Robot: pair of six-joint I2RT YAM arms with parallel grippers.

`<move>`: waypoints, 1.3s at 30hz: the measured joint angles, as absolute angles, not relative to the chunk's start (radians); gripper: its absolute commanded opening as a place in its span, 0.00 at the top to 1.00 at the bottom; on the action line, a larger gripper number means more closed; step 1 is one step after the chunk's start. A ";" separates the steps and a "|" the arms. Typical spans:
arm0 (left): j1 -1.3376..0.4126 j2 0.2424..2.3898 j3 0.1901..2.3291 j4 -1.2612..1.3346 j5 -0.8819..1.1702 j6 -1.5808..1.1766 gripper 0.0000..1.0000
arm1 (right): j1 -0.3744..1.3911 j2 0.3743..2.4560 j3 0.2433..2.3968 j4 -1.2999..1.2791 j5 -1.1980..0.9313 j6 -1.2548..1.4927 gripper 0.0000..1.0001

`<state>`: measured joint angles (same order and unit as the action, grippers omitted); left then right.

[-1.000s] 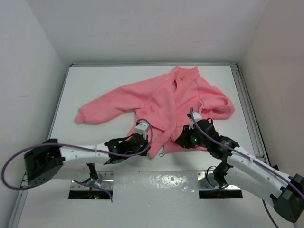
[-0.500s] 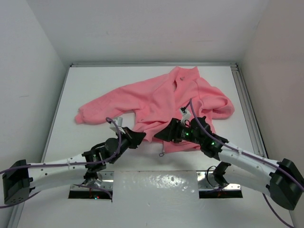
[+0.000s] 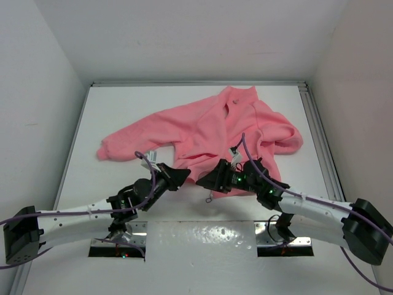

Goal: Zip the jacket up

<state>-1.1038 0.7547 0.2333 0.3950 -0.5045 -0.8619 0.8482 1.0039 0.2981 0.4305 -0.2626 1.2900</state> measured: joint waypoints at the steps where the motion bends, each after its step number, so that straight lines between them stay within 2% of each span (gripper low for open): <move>1: -1.103 0.756 0.233 0.401 -0.500 -0.862 1.00 | 0.849 1.007 0.288 0.445 -0.263 1.304 0.32; 9: -1.102 0.763 0.224 0.448 -0.450 -0.888 1.00 | 0.882 1.093 0.271 0.598 -0.260 1.378 0.37; 18: -1.102 0.734 0.182 0.452 -0.405 -0.928 1.00 | 0.886 1.089 0.236 0.725 -0.160 1.347 0.59; 32: -1.102 0.733 0.159 0.458 -0.372 -0.957 1.00 | 0.886 1.035 0.213 0.712 -0.043 1.252 0.86; 36: -1.102 0.758 0.157 0.476 -0.362 -0.961 1.00 | 0.886 1.036 0.213 0.709 -0.039 1.240 0.99; 39: -1.102 0.769 0.157 0.486 -0.358 -0.964 1.00 | 0.886 1.038 0.213 0.709 -0.039 1.234 1.00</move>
